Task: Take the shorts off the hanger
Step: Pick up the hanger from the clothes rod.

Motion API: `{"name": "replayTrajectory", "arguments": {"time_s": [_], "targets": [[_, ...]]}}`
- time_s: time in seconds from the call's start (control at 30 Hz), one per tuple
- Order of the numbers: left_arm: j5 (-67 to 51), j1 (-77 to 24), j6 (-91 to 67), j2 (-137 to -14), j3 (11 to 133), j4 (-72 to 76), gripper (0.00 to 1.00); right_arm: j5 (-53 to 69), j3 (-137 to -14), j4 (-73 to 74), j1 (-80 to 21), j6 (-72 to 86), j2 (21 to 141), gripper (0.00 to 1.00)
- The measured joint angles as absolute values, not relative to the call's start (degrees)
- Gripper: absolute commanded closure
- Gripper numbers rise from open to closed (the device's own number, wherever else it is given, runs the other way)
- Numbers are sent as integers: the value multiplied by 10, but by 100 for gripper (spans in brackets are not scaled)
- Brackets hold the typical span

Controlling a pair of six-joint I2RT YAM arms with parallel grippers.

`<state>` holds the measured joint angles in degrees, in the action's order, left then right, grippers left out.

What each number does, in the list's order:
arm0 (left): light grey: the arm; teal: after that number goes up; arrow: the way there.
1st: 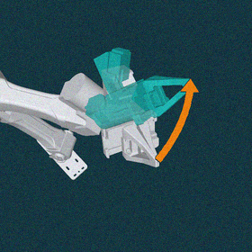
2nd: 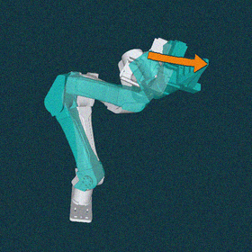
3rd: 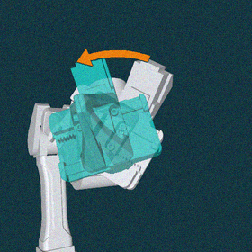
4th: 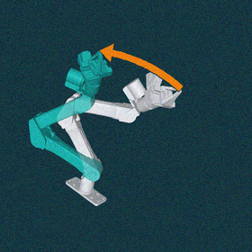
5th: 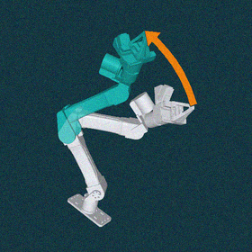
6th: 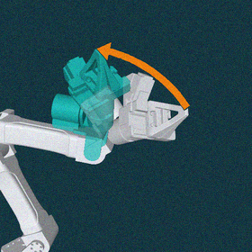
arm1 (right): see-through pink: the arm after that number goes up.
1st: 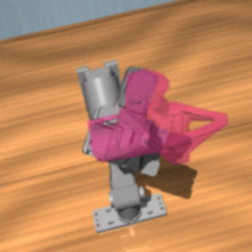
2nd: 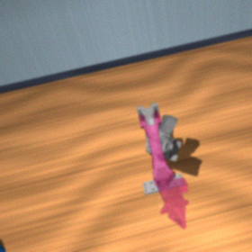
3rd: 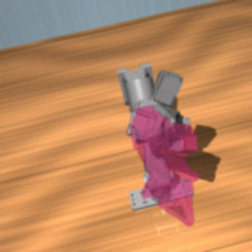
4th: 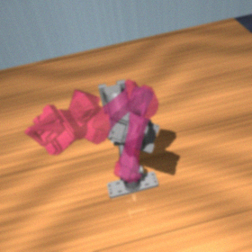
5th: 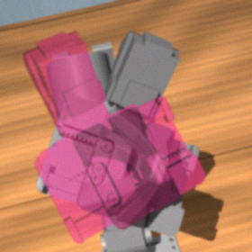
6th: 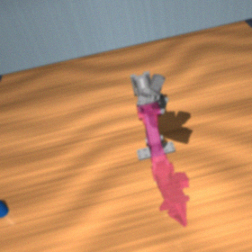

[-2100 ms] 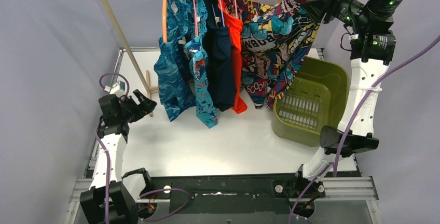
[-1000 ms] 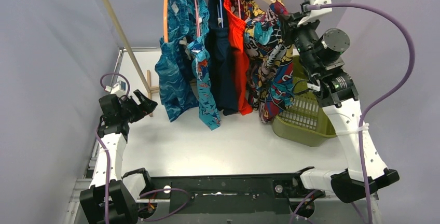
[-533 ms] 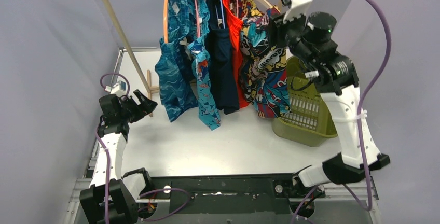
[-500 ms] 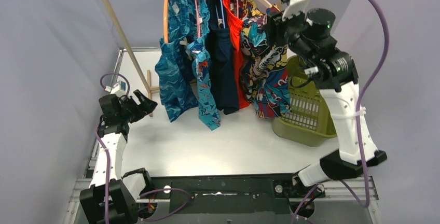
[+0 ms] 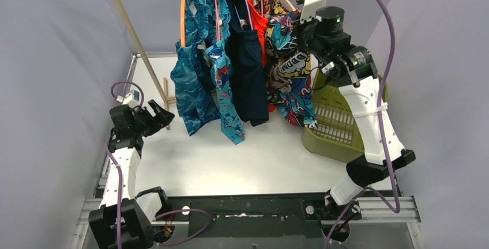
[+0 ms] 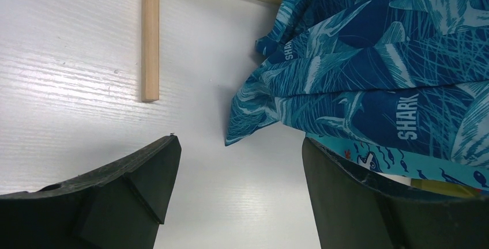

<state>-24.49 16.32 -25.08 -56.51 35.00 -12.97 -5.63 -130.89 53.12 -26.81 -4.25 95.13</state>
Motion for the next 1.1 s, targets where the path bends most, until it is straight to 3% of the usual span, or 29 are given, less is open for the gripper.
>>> {"name": "replayTrajectory", "arguments": {"time_s": [0.23, 0.47, 0.7, 1.1], "targets": [[-245, 164, -251, -565, 350, -130, 23, -243, -1103, 316, -365, -137, 838, 100], [-245, 165, -251, -565, 350, -130, 23, -356, -1157, 196, -432, -284, 865, 100], [-245, 166, -251, -565, 350, -130, 23, -409, -1224, 184, -449, -361, 889, 100], [-245, 167, -252, -565, 350, -130, 23, -430, -1086, 72, -449, -366, 814, 100]]}}
